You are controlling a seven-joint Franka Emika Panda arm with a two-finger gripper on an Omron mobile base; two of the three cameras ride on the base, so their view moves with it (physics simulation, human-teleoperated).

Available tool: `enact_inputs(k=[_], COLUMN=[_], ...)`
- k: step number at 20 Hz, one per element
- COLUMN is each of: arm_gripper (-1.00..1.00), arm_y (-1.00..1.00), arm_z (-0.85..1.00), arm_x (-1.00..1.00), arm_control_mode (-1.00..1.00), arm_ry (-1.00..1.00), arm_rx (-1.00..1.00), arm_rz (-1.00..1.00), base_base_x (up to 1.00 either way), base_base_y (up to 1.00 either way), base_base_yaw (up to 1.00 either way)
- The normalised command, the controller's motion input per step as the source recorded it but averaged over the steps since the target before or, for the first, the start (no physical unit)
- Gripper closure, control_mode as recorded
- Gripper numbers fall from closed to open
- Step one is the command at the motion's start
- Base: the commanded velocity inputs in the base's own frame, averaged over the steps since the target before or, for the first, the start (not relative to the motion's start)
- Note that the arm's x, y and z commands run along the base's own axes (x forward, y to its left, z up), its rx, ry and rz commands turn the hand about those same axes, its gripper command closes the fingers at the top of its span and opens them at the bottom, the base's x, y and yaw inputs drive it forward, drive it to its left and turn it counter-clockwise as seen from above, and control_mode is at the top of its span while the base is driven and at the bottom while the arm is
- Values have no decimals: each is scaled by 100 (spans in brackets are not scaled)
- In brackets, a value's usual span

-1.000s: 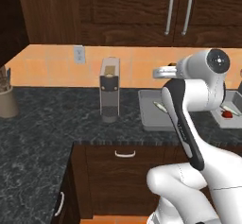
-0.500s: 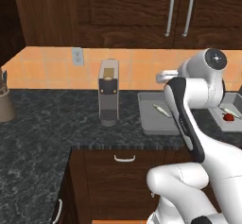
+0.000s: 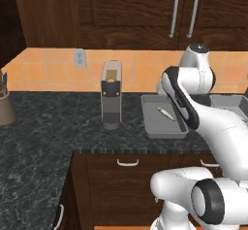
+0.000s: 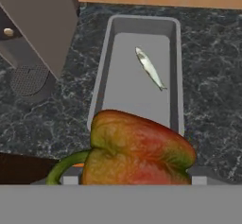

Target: Place one bell pepper and one fish in each tupperware on the nearby counter, to pack two identical lunches.

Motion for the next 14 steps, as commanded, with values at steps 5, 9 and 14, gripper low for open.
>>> enact_inputs(k=[5, 9, 14], arm_gripper=[100, 100, 100], arm_y=[-32, -12, -1], arm_z=[-77, -100, -77], arm_x=[52, 70, 67], arm_control_mode=[-100, -100, -100], arm_ry=[26, 13, 8], arm_rx=[0, 0, 0], arm_rz=[0, 5, 8], base_base_x=[0, 0, 0], base_base_y=[0, 0, 0], base_base_yaw=[0, 0, 0])
